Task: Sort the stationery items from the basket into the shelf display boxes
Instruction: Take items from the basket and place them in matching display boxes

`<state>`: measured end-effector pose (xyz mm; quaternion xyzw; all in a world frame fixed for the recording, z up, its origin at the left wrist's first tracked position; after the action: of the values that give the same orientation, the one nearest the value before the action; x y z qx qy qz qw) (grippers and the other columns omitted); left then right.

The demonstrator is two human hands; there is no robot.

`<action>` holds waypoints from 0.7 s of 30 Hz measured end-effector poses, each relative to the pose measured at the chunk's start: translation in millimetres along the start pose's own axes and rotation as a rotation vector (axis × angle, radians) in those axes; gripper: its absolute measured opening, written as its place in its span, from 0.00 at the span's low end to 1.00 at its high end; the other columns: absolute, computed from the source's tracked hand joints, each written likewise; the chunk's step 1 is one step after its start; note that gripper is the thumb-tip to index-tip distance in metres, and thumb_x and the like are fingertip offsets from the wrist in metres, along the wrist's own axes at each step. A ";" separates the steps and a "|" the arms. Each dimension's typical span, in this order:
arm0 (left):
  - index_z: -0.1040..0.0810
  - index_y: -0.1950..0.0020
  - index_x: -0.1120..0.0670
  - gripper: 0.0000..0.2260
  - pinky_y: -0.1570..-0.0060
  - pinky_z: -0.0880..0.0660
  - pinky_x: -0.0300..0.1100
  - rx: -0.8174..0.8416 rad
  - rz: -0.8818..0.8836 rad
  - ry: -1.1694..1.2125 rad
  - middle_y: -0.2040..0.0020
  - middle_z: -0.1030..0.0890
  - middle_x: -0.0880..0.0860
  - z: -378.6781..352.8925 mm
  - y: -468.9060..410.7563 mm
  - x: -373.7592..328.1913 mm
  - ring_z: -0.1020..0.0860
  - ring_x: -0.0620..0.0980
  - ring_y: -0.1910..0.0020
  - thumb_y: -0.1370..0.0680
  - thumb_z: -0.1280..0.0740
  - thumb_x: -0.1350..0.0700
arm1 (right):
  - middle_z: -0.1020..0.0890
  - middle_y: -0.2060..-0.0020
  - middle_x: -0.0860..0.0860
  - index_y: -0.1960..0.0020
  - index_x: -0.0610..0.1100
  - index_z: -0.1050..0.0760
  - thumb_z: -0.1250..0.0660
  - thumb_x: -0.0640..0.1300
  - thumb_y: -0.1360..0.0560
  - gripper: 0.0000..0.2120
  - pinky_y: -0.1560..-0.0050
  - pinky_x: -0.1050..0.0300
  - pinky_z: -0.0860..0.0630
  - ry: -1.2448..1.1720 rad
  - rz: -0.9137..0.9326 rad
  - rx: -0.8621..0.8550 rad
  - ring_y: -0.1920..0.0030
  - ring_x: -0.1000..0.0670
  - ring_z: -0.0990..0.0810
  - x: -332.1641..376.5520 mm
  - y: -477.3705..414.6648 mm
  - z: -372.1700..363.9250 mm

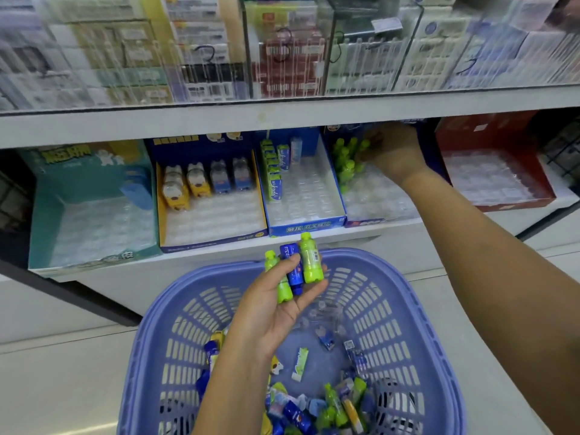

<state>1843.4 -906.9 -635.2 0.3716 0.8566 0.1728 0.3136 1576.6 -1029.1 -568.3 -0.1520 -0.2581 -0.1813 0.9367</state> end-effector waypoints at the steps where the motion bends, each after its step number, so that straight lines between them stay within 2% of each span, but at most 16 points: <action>1: 0.24 0.42 0.65 0.22 0.60 0.19 0.49 -0.003 -0.001 -0.004 0.46 0.19 0.66 -0.4 -1.0 0.2 0.18 0.62 0.47 0.34 0.29 0.61 | 0.17 0.51 0.43 0.48 0.38 0.20 0.25 0.35 0.36 0.16 0.65 0.73 0.33 0.001 0.013 0.017 0.48 0.46 0.20 0.6 -0.9 0.0; 3: 0.24 0.42 0.65 0.21 0.61 0.19 0.49 -0.002 -0.003 -0.015 0.47 0.18 0.66 -1.8 -2.6 0.7 0.18 0.62 0.48 0.34 0.29 0.62 | 0.17 0.49 0.43 0.47 0.37 0.20 0.25 0.35 0.36 0.18 0.59 0.72 0.31 -0.035 0.016 0.035 0.47 0.45 0.20 1.2 -1.6 1.4; 5: 0.24 0.42 0.65 0.21 0.61 0.19 0.49 0.002 -0.010 -0.020 0.47 0.18 0.66 -2.9 -3.0 0.8 0.18 0.62 0.49 0.34 0.30 0.62 | 0.17 0.50 0.43 0.46 0.37 0.20 0.24 0.36 0.36 0.18 0.59 0.73 0.30 -0.047 0.012 0.027 0.48 0.46 0.20 1.0 -0.8 3.9; 7: 0.25 0.41 0.65 0.21 0.60 0.19 0.49 0.010 -0.015 -0.016 0.47 0.18 0.66 -3.2 -2.9 0.5 0.18 0.63 0.49 0.34 0.31 0.62 | 0.17 0.50 0.43 0.46 0.38 0.20 0.24 0.37 0.35 0.18 0.53 0.67 0.26 -0.059 0.018 0.049 0.48 0.47 0.20 1.6 -0.5 5.0; 11: 0.26 0.41 0.65 0.21 0.59 0.19 0.51 0.019 -0.024 0.006 0.46 0.19 0.67 -3.5 -2.3 -1.9 0.18 0.63 0.48 0.32 0.31 0.61 | 0.17 0.51 0.40 0.48 0.36 0.19 0.25 0.37 0.33 0.15 0.45 0.56 0.25 -0.042 0.055 0.126 0.48 0.46 0.20 6.4 1.0 10.0; 12: 0.26 0.40 0.65 0.22 0.59 0.19 0.51 0.017 -0.025 0.013 0.45 0.19 0.67 -3.8 -2.4 -2.7 0.19 0.64 0.48 0.32 0.31 0.60 | 0.17 0.52 0.39 0.50 0.35 0.19 0.25 0.37 0.33 0.13 0.43 0.51 0.25 -0.006 0.074 0.141 0.48 0.44 0.20 8.2 1.7 11.1; 14: 0.26 0.39 0.65 0.23 0.59 0.19 0.51 0.012 -0.027 0.021 0.45 0.20 0.67 -4.6 -2.0 -4.0 0.19 0.64 0.47 0.33 0.31 0.59 | 0.17 0.53 0.37 0.53 0.33 0.19 0.26 0.36 0.33 0.11 0.43 0.48 0.26 0.011 0.084 0.134 0.50 0.43 0.20 10.9 3.4 11.8; 16: 0.25 0.40 0.65 0.23 0.59 0.19 0.51 0.008 -0.028 0.029 0.44 0.20 0.67 -5.5 -1.6 -4.3 0.19 0.64 0.47 0.33 0.30 0.59 | 0.17 0.54 0.36 0.54 0.31 0.20 0.26 0.37 0.33 0.11 0.44 0.48 0.26 0.057 0.087 0.115 0.50 0.42 0.20 12.2 2.4 7.8; 18: 0.25 0.41 0.65 0.22 0.58 0.19 0.53 0.005 -0.026 0.044 0.44 0.20 0.67 -7.0 -0.9 -4.0 0.19 0.64 0.47 0.33 0.30 0.59 | 0.17 0.54 0.39 0.52 0.34 0.19 0.27 0.41 0.32 0.13 0.45 0.52 0.26 0.115 0.037 0.117 0.48 0.43 0.20 9.8 0.9 2.3; 20: 0.25 0.41 0.65 0.22 0.57 0.19 0.54 0.008 -0.017 0.055 0.44 0.20 0.67 -9.2 0.9 -2.9 0.19 0.64 0.47 0.33 0.30 0.58 | 0.16 0.56 0.45 0.55 0.40 0.18 0.26 0.46 0.33 0.11 0.50 0.64 0.27 0.121 -0.032 0.142 0.48 0.47 0.20 7.0 -0.2 0.3; 21: 0.25 0.41 0.65 0.22 0.56 0.19 0.54 0.015 -0.015 0.056 0.44 0.20 0.67 -10.6 2.4 -2.3 0.19 0.64 0.47 0.33 0.30 0.58 | 0.17 0.59 0.48 0.60 0.43 0.19 0.27 0.49 0.34 0.10 0.58 0.73 0.30 0.128 -0.051 0.161 0.50 0.49 0.20 8.2 1.1 0.6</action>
<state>1838.8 -907.7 -625.2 0.3622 0.8691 0.1746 0.2880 1583.3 -1030.1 -563.6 -0.0578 -0.2153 -0.1932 0.9555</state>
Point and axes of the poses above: each hand's wrist, its own y-axis away from the middle knuckle, its own z-axis out of the back of the hand, x = y × z, the point moved 3 cm from there along -y, towards the middle knuckle
